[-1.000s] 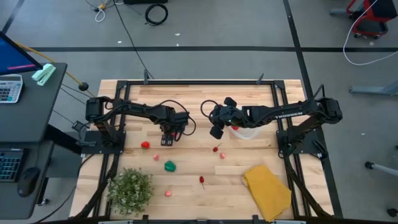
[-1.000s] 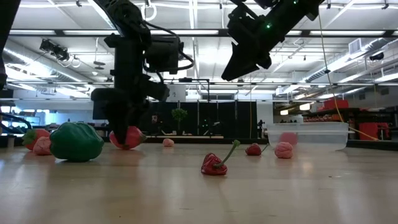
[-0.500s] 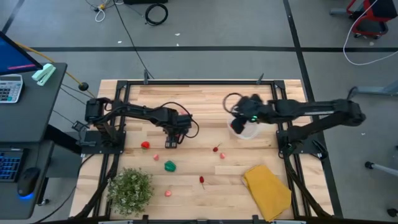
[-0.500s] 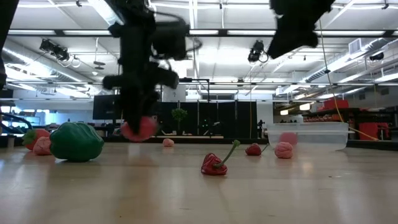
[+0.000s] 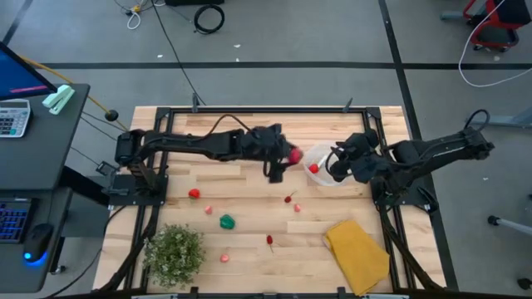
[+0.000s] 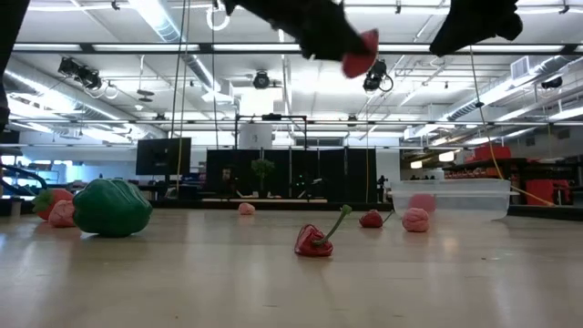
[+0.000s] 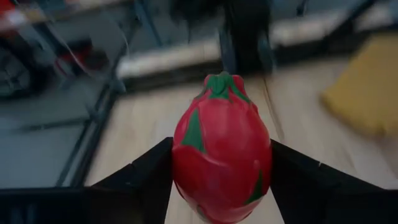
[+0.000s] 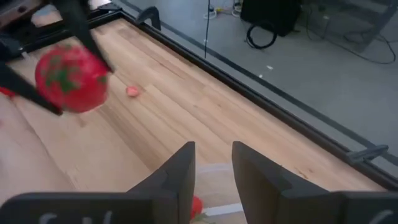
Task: Pick and placing Produce into tupperware
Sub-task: Put the pink dragon fruit into the transparent container
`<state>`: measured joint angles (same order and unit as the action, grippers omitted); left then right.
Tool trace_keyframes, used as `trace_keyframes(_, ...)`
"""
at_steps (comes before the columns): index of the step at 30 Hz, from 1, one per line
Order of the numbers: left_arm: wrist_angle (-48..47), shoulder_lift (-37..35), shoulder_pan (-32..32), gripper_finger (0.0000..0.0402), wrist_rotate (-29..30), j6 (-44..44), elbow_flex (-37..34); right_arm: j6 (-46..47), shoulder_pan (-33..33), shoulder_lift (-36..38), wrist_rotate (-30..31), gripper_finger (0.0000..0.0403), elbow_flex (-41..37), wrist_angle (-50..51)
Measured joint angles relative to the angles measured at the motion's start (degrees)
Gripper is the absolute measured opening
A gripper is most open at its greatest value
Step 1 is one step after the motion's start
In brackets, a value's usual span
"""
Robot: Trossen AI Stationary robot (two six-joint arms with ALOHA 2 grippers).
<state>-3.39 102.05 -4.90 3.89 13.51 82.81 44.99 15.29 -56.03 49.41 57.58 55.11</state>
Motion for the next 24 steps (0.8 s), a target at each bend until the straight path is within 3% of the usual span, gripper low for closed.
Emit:
trace_keyframes(6,9.7,5.7,-2.4,0.0228,-8.4,-4.9,3.4,-0.1,0.3,0.7,8.2,0.0111,0.0,0.8)
trace_keyframes(10,13.7,12.9,-2.9,0.0238,-8.9,-5.4,6.5,2.3,0.2,1.8,14.7,0.0110,0.0,4.6)
trace_keyframes(18,14.2,26.6,-3.5,0.0229,-9.0,-7.1,18.0,12.4,0.3,4.0,14.2,0.0109,0.0,16.2)
trace_keyframes(24,12.5,34.3,-4.3,0.0242,-9.3,-10.7,25.8,15.0,0.3,3.2,3.5,0.0109,0.0,17.6)
